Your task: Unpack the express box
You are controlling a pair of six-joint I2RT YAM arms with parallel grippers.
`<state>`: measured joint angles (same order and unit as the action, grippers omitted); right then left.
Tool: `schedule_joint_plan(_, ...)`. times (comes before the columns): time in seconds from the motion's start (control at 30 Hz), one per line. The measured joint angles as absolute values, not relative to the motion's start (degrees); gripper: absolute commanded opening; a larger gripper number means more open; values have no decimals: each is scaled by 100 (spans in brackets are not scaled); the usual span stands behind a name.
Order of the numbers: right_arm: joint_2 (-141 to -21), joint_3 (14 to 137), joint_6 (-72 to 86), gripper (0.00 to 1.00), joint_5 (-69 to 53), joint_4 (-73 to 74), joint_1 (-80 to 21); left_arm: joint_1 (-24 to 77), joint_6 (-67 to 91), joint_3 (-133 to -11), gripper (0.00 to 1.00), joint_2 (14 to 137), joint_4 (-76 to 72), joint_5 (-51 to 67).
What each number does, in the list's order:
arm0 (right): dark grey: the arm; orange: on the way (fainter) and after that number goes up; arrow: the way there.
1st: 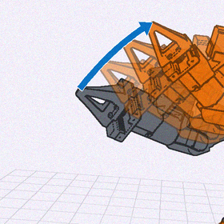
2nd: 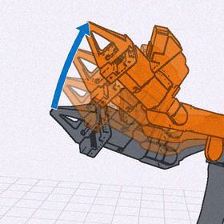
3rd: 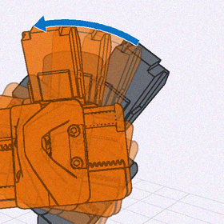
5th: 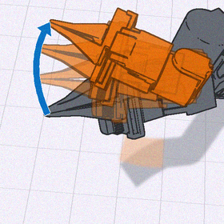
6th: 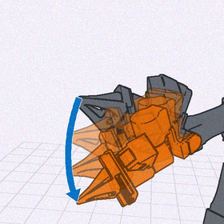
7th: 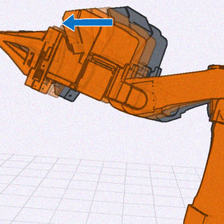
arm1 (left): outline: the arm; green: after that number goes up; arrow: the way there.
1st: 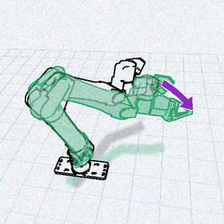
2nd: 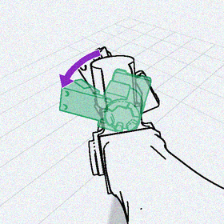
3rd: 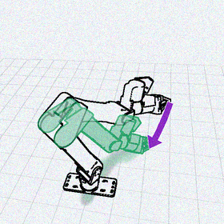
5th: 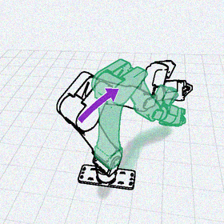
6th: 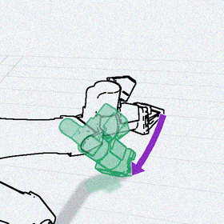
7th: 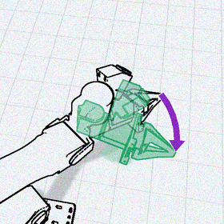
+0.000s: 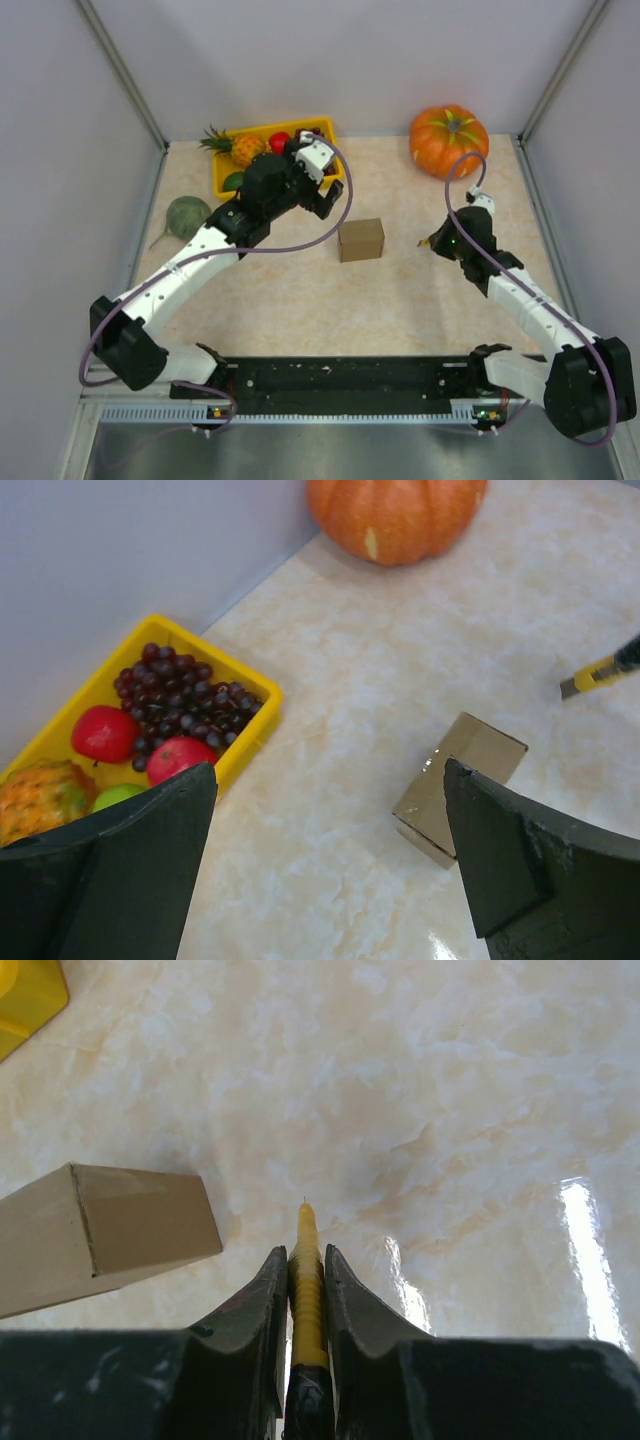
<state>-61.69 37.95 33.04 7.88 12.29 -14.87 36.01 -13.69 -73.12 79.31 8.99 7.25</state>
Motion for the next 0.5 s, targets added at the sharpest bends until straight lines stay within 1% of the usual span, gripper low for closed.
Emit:
schedule_joint_plan(0.23, -6628, 3479, 3306, 17, 432, 607, -1374, 3594, -694, -6545, 99, 7402, 434, -626)
schedule_joint_plan(0.3, -6711, 3448, 3326, 19, 475, 628, -1358, 3577, -611, -6401, 99, 7373, 447, -856)
schedule_joint_plan(0.33, -6726, 3448, 3341, 23, 539, 687, -1354, 3570, -613, -6357, 99, 7373, 462, -952)
schedule_joint_plan(0.37, -6729, 3450, 3365, 33, 624, 744, -1350, 3564, -617, -6311, 99, 7373, 478, -1079)
schedule_joint_plan(0.43, -6726, 3459, 3433, 43, 843, 902, -1339, 3555, -633, -6257, 99, 7365, 475, -1306)
schedule_joint_plan(0.47, -6726, 3461, 3465, 53, 934, 976, -1334, 3551, -637, -6239, 99, 7354, 475, -1387)
schedule_joint_plan(0.5, -6724, 3463, 3481, 59, 1044, 1094, -1332, 3542, -639, -6217, 99, 7336, 467, -1479)
